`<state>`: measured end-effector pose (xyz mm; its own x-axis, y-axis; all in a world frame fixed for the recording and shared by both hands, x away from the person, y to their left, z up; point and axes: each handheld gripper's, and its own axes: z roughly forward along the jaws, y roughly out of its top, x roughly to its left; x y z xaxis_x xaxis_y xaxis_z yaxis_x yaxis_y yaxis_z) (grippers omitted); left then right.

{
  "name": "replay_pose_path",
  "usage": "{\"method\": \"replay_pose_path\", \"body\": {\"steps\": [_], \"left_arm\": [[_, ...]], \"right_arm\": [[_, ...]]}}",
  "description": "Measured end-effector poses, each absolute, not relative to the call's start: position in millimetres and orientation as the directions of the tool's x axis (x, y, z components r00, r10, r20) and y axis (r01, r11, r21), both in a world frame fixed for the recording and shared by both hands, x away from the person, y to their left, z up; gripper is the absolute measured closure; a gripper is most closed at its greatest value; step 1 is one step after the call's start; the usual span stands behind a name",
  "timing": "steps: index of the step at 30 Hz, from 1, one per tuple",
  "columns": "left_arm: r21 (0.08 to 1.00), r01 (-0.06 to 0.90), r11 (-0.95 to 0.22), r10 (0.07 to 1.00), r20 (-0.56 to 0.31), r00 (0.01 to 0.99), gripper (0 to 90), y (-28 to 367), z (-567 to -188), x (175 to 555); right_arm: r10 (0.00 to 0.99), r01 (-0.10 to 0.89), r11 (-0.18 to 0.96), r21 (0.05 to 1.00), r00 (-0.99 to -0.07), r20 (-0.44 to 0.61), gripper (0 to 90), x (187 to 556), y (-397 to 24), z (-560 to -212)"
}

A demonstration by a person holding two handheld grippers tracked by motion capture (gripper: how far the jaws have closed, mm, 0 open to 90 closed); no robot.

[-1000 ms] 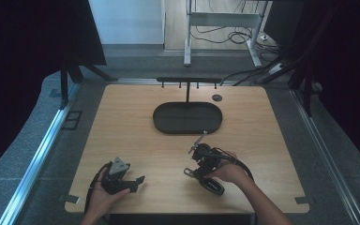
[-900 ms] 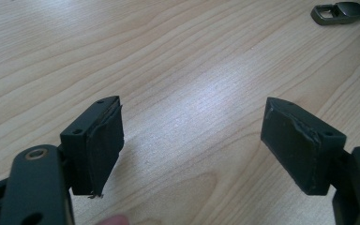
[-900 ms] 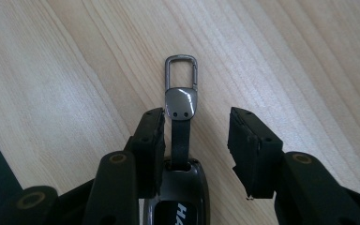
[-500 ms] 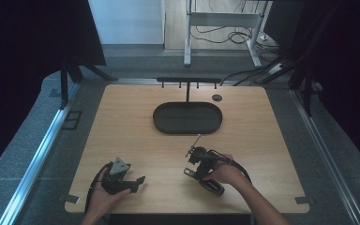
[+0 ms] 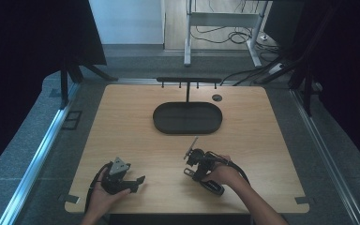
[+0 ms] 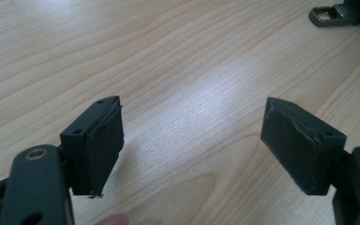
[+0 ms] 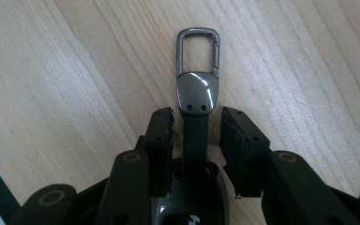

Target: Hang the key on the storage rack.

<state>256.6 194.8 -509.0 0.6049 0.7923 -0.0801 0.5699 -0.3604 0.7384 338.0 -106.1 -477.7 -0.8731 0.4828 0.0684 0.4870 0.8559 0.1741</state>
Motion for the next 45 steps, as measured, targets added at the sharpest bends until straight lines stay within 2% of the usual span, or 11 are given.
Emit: {"method": "replay_pose_path", "body": {"steps": [10,21,40,45], "left_arm": [[0.736,0.570,-0.366,0.792,-0.075,0.606,21.9,194.1,-509.2,256.6],[0.735,0.569,-0.368,0.791,-0.074,0.607,21.9,193.6,-508.9,256.3],[0.733,0.571,-0.369,0.791,-0.075,0.608,21.9,192.7,-509.7,256.3],[0.733,0.572,-0.369,0.791,-0.075,0.607,22.0,193.7,-510.1,257.1]], "right_arm": [[0.482,0.477,0.862,0.172,-0.876,0.015,72.0,334.9,-103.6,-477.8],[0.507,0.503,0.847,0.171,-0.862,0.022,78.4,334.2,-104.0,-477.8],[0.543,0.536,0.819,0.204,-0.840,0.027,80.6,335.8,-112.9,-478.1],[0.572,0.565,0.781,0.266,-0.818,0.061,80.9,337.3,-124.8,-467.8]]}}
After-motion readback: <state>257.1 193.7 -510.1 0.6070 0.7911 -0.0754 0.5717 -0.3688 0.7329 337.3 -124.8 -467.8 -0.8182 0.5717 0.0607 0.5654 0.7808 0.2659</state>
